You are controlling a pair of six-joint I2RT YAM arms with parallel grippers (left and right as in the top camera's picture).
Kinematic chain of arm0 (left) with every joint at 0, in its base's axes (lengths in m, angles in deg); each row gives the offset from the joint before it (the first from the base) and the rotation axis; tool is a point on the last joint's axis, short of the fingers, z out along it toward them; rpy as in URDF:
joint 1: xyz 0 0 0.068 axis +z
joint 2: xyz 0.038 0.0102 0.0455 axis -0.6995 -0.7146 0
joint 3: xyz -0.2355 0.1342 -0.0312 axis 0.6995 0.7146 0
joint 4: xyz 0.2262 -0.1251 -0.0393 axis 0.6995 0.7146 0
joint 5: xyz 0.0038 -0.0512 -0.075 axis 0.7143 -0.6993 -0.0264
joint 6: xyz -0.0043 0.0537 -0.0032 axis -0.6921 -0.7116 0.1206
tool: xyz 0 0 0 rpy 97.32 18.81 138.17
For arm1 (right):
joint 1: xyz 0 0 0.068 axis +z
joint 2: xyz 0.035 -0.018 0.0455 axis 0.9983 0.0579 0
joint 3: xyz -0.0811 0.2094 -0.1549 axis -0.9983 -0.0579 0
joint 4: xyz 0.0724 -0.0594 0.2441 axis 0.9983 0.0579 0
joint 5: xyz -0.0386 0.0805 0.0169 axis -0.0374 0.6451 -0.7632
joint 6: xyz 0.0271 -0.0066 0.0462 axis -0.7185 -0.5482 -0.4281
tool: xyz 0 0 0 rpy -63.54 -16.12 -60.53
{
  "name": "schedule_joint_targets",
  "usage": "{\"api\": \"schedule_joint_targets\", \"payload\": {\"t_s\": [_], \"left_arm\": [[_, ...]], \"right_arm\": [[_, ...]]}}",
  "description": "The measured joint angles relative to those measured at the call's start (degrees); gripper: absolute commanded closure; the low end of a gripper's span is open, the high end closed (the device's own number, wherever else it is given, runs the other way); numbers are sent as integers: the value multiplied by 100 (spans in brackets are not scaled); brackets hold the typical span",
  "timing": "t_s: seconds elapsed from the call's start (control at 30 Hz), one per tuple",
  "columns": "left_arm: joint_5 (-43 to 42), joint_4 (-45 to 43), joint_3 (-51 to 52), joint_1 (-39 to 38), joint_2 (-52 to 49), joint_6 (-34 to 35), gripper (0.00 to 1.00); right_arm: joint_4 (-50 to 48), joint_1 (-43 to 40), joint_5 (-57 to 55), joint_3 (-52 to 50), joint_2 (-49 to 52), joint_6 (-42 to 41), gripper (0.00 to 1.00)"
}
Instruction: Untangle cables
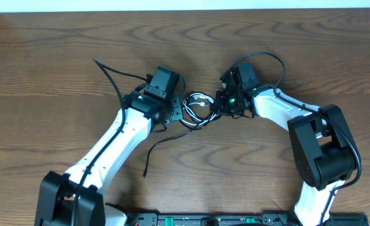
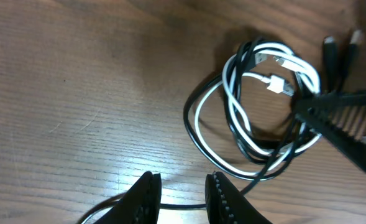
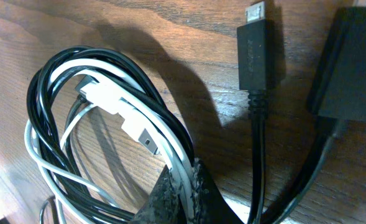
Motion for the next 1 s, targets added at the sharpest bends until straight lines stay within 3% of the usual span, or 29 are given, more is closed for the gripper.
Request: {"api": "schedule_joint_targets", "payload": {"t_s": [0.13,0.3,0.63,0.7,0.83,1.0], "left_arm": [[4,-44,7,0,-205,-17,56],[-96,-302,9,0,-208,-243,49],[-1403,-660,9,79,-208,-994,46],[-1484,-658,9,79,-208,-1040,54],[-1541,-669,9,79,-208,-1106,89],[-1550,-846,9,107,-208,-1158,93]], "right_arm": [[-61,-24,236,-17,2,297,99],[-31,-26,579,-70,-83,883,99],[105,-164,1432,-72,-706,1556,99],[133,-229,1521,-72,-706,1593,99],[149,-391,1753,-72,-706,1655,99],[164,-452,1976,-72,-706,1764,99]]}}
